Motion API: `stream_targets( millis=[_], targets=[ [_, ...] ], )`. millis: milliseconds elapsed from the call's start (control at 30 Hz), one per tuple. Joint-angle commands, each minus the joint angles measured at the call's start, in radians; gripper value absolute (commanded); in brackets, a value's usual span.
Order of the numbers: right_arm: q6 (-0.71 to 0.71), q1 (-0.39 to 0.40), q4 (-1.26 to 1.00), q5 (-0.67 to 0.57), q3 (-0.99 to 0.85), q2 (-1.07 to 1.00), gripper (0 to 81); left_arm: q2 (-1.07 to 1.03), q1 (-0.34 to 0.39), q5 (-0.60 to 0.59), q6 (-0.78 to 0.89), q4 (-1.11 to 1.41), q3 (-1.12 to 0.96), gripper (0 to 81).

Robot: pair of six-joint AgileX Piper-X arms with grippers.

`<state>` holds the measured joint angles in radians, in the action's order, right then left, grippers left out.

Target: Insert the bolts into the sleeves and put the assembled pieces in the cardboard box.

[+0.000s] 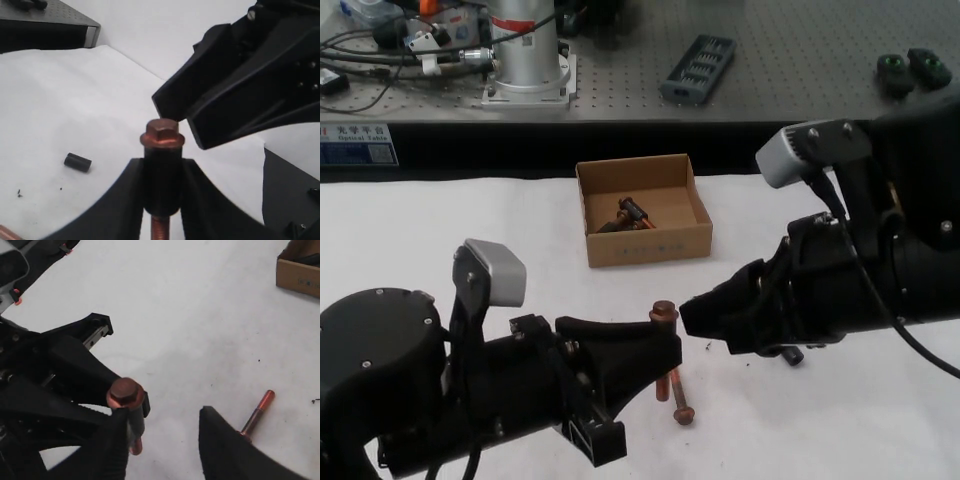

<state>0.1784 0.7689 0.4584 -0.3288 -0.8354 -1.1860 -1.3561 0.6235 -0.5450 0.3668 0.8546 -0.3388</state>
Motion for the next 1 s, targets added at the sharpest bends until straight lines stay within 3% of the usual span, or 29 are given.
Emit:
stream_targets(
  millis=[0, 67, 167, 333, 567, 967],
  targets=[
    [-0.032, -0.012, 0.052, 0.031, -0.003, 0.01, 32.3, 0.006, -0.002, -0.005, 0.008, 0.052, -0.01, 12.8],
    [-0.078, -0.029, 0.096, 0.094, -0.003, 0.008, 32.3, 0.006, -0.002, 0.002, 0.023, 0.079, -0.012, 12.8],
    [-0.088, -0.078, 0.124, 0.087, -0.003, 0.01, 32.3, 0.006, -0.007, 0.024, 0.033, 0.077, -0.028, 12.8],
    [-0.036, -0.129, 0.127, 0.043, -0.003, 0.029, 32.3, 0.006, -0.049, 0.069, -0.036, -0.199, -0.164, 12.8],
    [-0.032, -0.127, 0.132, 0.026, -0.003, 0.18, 27.7, -0.05, -0.138, 0.086, -0.166, -0.568, -0.412, 12.8],
    [0.003, -0.127, 0.266, 0.075, -0.003, 0.495, 25.6, -0.334, -0.216, 0.089, -0.216, -0.762, -0.821, 12.8]
  ],
)
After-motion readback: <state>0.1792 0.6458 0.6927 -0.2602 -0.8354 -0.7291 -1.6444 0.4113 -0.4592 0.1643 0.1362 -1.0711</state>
